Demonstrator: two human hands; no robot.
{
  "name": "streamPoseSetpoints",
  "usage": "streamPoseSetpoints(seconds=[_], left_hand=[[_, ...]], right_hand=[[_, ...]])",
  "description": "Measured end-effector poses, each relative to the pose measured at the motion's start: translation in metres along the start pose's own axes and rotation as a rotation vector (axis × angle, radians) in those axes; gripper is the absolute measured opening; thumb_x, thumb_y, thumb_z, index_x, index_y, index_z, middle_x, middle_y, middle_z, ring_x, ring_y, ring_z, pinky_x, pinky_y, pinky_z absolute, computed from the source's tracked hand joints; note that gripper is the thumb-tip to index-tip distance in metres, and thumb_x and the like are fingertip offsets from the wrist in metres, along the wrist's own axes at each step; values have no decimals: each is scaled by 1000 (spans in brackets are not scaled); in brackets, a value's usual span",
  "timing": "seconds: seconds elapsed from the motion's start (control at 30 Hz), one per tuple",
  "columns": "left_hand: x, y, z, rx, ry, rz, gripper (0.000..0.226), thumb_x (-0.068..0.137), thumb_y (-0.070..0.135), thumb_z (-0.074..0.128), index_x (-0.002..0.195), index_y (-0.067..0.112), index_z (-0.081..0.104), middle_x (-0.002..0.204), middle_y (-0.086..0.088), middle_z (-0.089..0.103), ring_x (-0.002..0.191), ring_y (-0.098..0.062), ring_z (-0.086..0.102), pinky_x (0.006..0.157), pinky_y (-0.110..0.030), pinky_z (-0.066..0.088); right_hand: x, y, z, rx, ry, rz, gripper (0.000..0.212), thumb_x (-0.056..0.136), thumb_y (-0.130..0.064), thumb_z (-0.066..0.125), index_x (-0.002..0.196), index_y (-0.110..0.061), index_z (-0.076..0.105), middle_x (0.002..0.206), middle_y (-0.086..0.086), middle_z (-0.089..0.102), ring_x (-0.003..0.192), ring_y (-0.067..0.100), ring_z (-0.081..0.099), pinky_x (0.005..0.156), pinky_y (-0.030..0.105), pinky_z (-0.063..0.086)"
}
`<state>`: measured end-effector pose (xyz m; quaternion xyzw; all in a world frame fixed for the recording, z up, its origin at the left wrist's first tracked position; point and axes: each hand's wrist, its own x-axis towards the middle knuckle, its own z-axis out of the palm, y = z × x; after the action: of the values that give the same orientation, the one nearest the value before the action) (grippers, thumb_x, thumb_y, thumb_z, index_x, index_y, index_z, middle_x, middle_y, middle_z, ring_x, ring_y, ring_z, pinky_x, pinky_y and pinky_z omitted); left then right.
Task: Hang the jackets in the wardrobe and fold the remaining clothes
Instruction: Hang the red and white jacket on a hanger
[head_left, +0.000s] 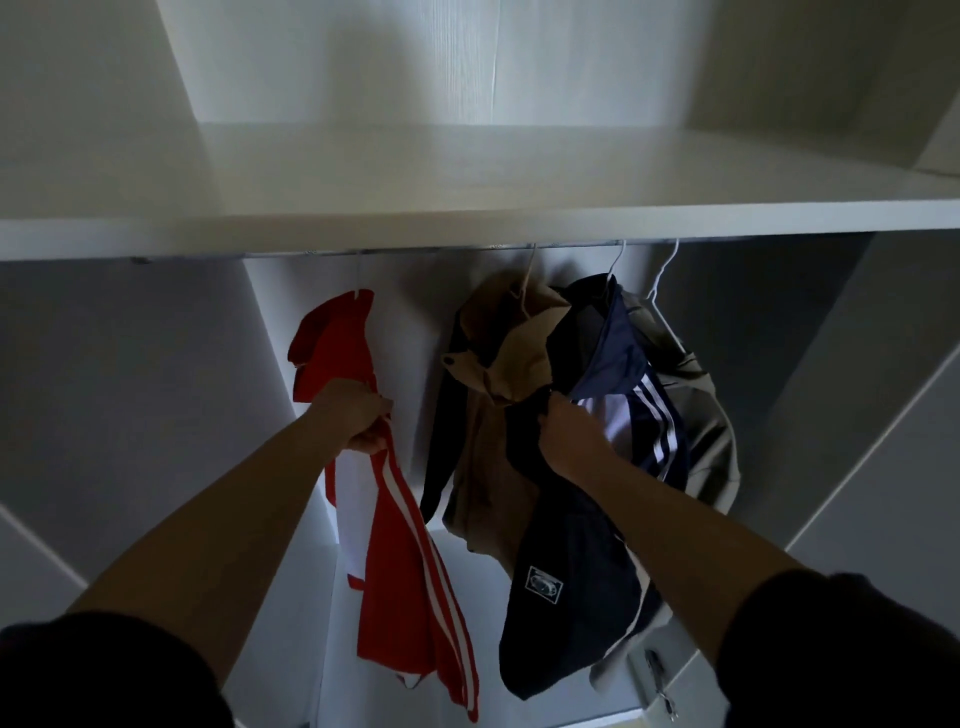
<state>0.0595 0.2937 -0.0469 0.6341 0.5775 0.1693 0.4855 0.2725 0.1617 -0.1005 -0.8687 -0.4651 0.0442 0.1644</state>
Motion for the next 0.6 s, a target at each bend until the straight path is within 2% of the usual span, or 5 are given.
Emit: streamPoseSetpoints(seconds=[0.1,0.33,0.43,0.53,0.6], left_hand=[[-3,-2,-10,93,12,10,19,93,9,58,76,2,55,62,-14,56,42,-19,56,36,-23,49],[-7,-10,-3,171,66,115,27,94,12,57,69,9,46,61,-11,49,40,-17,50,29,-14,38],[-16,-17,0,152,74,135,12,89,13,64,89,10,53,79,-13,59,62,-23,59,42,-22,47],[-32,-32,7,116,78,204,42,84,9,66,121,15,48,100,-12,62,81,-25,62,66,-32,53],[-55,-42,18,170,147,347,46,84,10,64,126,15,46,107,-9,58,78,-17,56,68,-32,49]], right_hand=[[-1,-19,11,138,-26,-10,29,99,-13,34,125,-4,42,110,19,59,98,35,59,74,39,42],[-9,-27,9,163,-92,-39,42,100,-29,40,136,-8,36,118,17,58,103,35,58,74,35,38],[-34,-18,1,164,-138,-78,58,100,-36,42,148,-9,22,121,15,60,106,31,60,76,31,40],[-73,-5,-9,355,-132,-56,58,99,-33,47,149,-16,23,121,8,60,108,25,59,86,35,45],[-104,3,-15,464,-103,-40,51,98,-30,48,145,-19,30,101,-5,61,90,11,58,78,29,43]])
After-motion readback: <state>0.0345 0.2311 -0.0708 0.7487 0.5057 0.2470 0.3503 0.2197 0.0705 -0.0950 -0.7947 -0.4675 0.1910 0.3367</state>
